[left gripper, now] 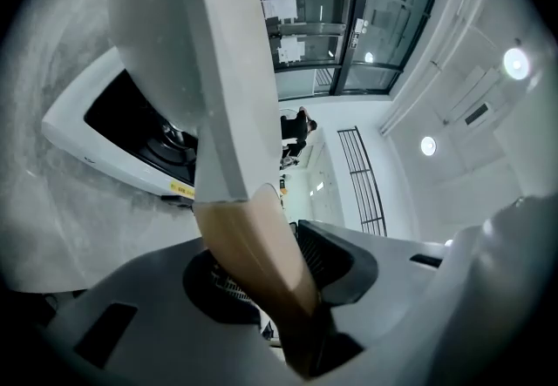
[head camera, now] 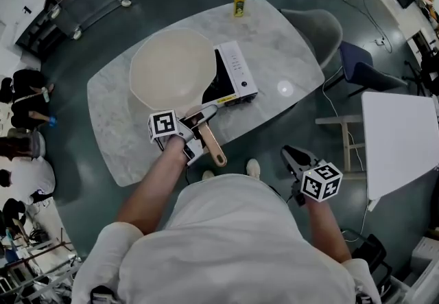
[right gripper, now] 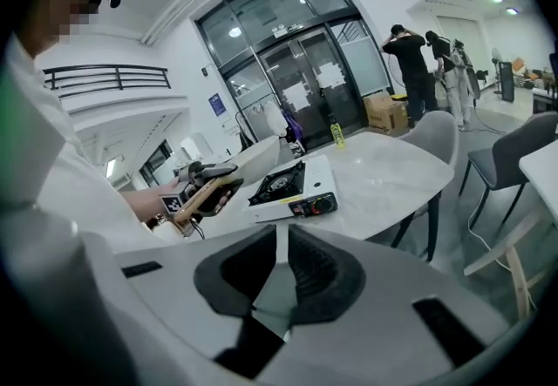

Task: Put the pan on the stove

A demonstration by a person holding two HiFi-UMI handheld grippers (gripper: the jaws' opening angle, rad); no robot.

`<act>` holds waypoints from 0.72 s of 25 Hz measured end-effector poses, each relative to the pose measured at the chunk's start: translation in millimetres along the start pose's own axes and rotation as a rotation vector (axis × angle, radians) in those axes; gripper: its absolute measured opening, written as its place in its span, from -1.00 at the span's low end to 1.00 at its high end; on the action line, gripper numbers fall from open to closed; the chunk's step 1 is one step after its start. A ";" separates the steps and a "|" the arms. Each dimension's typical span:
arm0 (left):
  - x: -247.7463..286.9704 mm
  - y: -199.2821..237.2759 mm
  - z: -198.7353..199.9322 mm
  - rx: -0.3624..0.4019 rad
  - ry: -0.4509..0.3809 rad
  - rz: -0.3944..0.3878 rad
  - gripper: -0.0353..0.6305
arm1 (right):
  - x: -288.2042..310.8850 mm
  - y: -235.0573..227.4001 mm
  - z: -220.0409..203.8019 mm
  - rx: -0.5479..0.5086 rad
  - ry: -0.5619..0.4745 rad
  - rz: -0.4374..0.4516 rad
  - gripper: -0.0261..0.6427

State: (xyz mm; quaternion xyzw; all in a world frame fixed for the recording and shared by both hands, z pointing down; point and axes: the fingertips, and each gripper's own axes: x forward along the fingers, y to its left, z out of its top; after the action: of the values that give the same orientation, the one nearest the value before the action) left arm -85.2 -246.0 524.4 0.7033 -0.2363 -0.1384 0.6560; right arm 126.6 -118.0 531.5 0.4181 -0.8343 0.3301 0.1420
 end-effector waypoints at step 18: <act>90.0 26.2 5.0 0.007 -0.025 0.022 -0.44 | -24.7 -86.3 17.2 0.005 0.008 0.040 -0.78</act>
State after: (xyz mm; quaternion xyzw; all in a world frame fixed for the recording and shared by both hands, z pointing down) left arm -15.1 -297.2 560.3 0.7012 -0.2524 -0.1391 0.6522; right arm 210.6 -151.8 543.4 0.4004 -0.8411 0.3366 0.1378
